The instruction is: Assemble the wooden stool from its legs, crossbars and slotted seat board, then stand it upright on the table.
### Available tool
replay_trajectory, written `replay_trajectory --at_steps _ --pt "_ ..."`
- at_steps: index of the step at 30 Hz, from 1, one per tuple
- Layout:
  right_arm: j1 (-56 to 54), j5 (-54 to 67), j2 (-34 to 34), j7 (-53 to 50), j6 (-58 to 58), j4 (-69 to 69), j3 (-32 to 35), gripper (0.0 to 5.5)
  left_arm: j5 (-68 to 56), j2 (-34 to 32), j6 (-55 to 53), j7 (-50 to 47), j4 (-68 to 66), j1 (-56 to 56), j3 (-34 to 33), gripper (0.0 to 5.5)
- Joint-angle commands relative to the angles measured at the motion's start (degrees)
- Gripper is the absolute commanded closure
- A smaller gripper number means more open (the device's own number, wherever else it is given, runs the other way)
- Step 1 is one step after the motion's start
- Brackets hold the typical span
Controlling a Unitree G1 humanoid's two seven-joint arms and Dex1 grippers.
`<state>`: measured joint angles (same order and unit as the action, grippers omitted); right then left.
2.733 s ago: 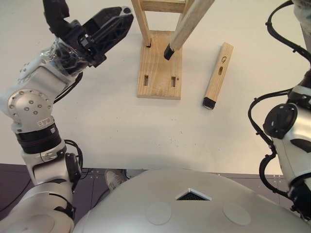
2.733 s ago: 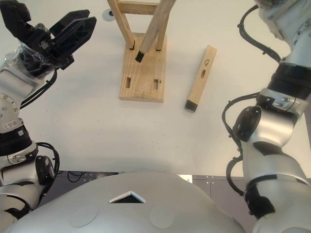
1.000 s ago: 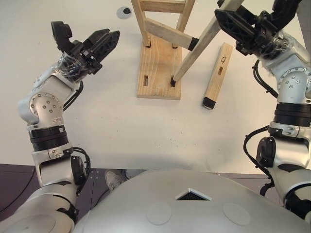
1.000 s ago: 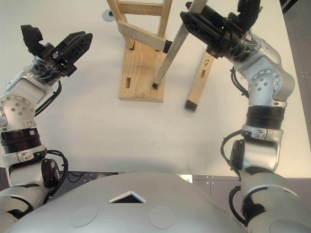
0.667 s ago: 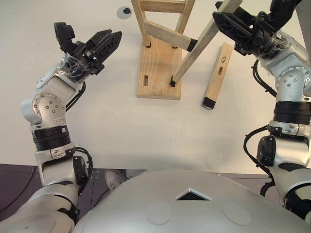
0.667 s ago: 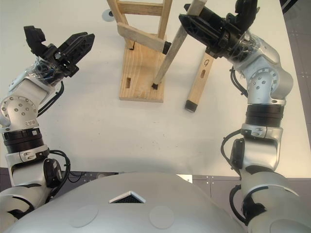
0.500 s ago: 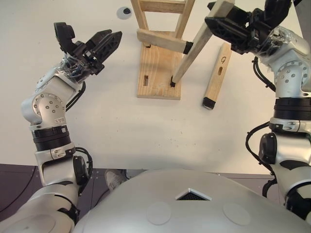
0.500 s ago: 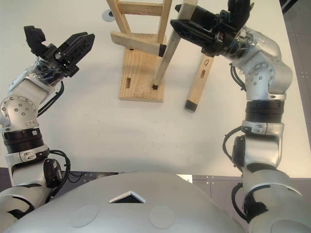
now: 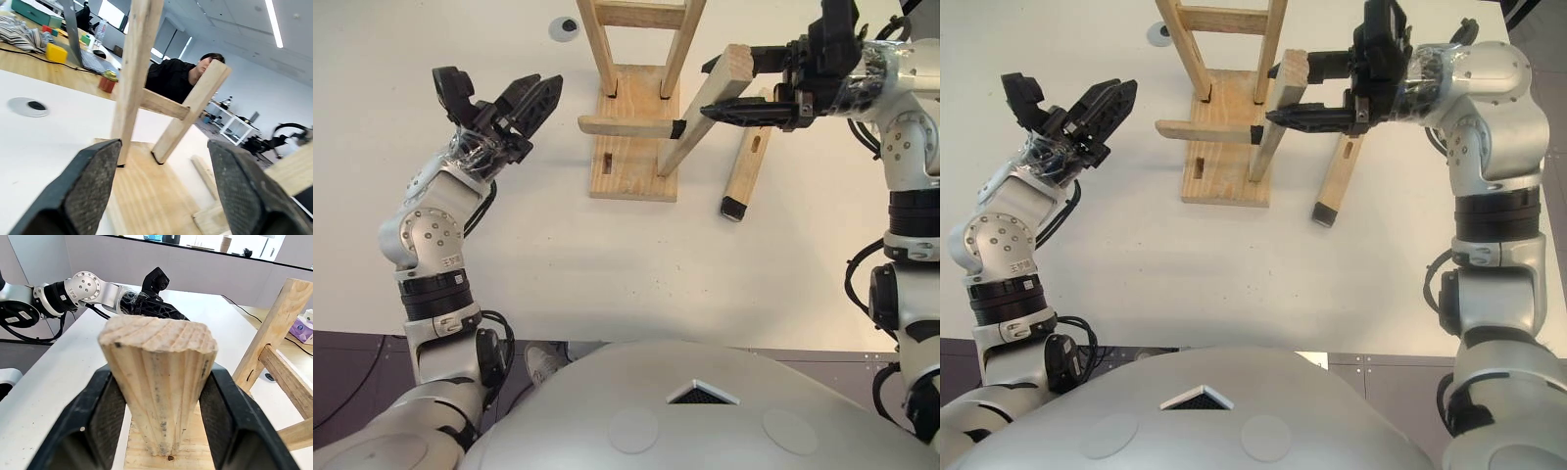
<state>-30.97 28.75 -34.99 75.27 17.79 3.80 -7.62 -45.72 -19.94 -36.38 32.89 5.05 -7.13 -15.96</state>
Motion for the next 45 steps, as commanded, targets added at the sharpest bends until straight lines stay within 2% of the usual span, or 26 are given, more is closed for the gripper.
replay_trajectory --at_steps 1,7,10,12,13,17,19,21,24,30,35,45 --pt "3.41 -10.40 -1.42 -3.67 -3.60 1.40 -5.19 2.97 4.10 -0.75 3.63 -2.22 -2.66 -0.68 -1.22 2.29" --pt "2.25 -13.97 -4.38 -1.90 -3.01 -2.09 -6.69 2.05 5.96 -3.21 4.82 -1.77 -6.65 -3.62 -2.61 2.29" --pt "6.96 -20.18 -8.37 -5.46 -3.62 -4.52 -7.04 2.05 7.18 -4.10 4.48 -1.91 -7.28 -4.71 -1.94 2.29" --pt "10.39 -21.78 -8.13 -11.76 -0.65 -5.92 -4.23 2.05 9.05 -4.02 5.17 -3.98 -7.80 -5.58 -2.00 2.29" --pt "11.77 -21.90 -6.86 -16.02 2.40 -6.30 -2.14 2.05 10.49 -3.94 6.00 -5.41 -8.25 -5.97 -2.08 2.29" --pt "17.86 -19.90 2.76 -35.03 18.96 -11.26 6.49 1.44 15.06 -2.89 9.42 -11.54 -9.36 -6.64 -3.15 2.29" --pt "21.68 -19.42 12.99 -47.91 28.88 -18.57 12.98 1.04 16.75 -2.19 11.59 -13.60 -9.99 -7.15 -3.27 2.29" --pt "25.67 -22.15 19.75 -58.33 35.54 -24.98 15.23 0.83 16.95 -0.47 13.44 -15.81 -9.51 -6.06 -4.47 2.29" --pt "28.02 -24.45 23.94 -66.06 42.96 -29.16 16.05 0.83 17.05 2.99 15.43 -19.06 -5.57 -2.91 -5.16 2.29" --pt "27.52 -22.06 24.05 -65.50 51.91 -29.60 12.03 0.83 16.83 6.20 16.60 -21.92 -1.22 1.26 -6.13 2.29" --pt "21.39 -21.10 21.41 -64.21 52.27 -27.21 14.83 0.83 17.83 9.69 18.50 -24.06 1.50 4.66 -5.08 2.29" --pt "19.27 -19.05 16.77 -60.63 59.57 -16.58 13.38 0.83 17.65 14.92 21.56 -27.00 4.61 6.88 -5.14 2.29"
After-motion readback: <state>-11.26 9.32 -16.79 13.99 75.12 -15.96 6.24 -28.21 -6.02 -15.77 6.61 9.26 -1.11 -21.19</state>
